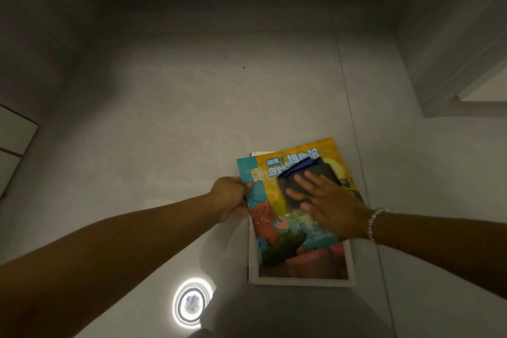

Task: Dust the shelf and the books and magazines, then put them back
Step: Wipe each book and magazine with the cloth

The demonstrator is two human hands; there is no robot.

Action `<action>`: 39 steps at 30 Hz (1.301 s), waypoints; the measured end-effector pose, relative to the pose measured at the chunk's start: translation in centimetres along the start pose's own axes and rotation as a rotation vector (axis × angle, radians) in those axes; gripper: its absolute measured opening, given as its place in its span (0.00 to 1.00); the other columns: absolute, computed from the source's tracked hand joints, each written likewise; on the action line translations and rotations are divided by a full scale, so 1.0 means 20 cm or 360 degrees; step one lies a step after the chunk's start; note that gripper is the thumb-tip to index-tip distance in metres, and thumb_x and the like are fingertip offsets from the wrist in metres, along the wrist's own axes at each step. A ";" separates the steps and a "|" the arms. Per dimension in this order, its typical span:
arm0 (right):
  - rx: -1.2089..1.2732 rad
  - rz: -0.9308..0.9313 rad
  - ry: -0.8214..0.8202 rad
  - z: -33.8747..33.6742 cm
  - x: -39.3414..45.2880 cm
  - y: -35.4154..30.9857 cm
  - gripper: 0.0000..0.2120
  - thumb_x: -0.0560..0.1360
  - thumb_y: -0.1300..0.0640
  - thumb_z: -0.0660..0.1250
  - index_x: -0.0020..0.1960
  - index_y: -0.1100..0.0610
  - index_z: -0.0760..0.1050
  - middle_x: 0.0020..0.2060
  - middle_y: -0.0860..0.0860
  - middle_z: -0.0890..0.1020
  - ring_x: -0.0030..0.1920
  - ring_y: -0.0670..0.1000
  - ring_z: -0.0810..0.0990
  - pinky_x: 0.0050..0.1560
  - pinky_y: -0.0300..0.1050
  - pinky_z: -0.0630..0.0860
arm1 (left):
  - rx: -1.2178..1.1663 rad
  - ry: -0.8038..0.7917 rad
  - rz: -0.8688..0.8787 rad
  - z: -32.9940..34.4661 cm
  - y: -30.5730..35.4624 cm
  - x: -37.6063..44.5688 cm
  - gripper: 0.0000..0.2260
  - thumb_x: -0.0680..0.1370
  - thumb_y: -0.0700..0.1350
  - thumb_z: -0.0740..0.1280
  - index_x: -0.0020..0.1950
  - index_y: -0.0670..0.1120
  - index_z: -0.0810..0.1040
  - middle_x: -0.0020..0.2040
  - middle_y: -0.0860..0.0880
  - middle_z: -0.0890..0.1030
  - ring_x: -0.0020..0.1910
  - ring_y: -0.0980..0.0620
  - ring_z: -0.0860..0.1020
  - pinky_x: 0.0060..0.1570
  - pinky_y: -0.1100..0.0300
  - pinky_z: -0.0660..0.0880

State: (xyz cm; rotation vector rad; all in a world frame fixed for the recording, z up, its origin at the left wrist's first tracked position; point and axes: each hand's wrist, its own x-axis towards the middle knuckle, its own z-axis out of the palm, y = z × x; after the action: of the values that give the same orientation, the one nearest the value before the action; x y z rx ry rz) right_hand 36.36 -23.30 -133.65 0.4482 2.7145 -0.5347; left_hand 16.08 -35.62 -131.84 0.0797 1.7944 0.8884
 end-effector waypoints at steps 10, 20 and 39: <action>-0.0037 -0.0394 -0.0051 0.16 -0.04 -0.34 0.37 0.71 0.34 0.28 0.75 0.42 0.53 0.74 0.44 0.41 0.72 0.51 0.30 0.69 0.46 0.27 | -0.0171 0.0240 -0.0027 -0.04 -0.07 0.05 0.05 0.79 0.40 0.65 0.50 0.38 0.76 0.50 0.37 0.81 0.42 0.40 0.81 0.46 0.45 0.80; -0.0018 0.0392 0.0177 0.06 -0.14 0.15 0.39 0.73 0.31 0.28 0.76 0.50 0.49 0.76 0.54 0.53 0.76 0.57 0.45 0.75 0.53 0.44 | -0.0104 0.0219 -0.0020 -0.04 -0.06 0.05 0.05 0.80 0.39 0.64 0.46 0.40 0.75 0.47 0.38 0.80 0.37 0.44 0.80 0.38 0.50 0.79; 0.0668 0.0606 -0.0074 -0.19 0.13 -0.13 0.24 0.83 0.49 0.43 0.78 0.53 0.47 0.77 0.56 0.47 0.76 0.56 0.44 0.74 0.51 0.43 | -0.0166 0.0101 0.0121 -0.03 0.09 -0.13 0.05 0.80 0.42 0.64 0.47 0.42 0.74 0.48 0.40 0.81 0.37 0.48 0.81 0.29 0.59 0.80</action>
State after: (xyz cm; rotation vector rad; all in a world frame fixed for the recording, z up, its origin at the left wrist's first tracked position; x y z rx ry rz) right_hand 32.06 -23.48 -130.53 1.0171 2.3765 -0.9858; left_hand 16.05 -35.74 -128.68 0.0533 1.8102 1.0479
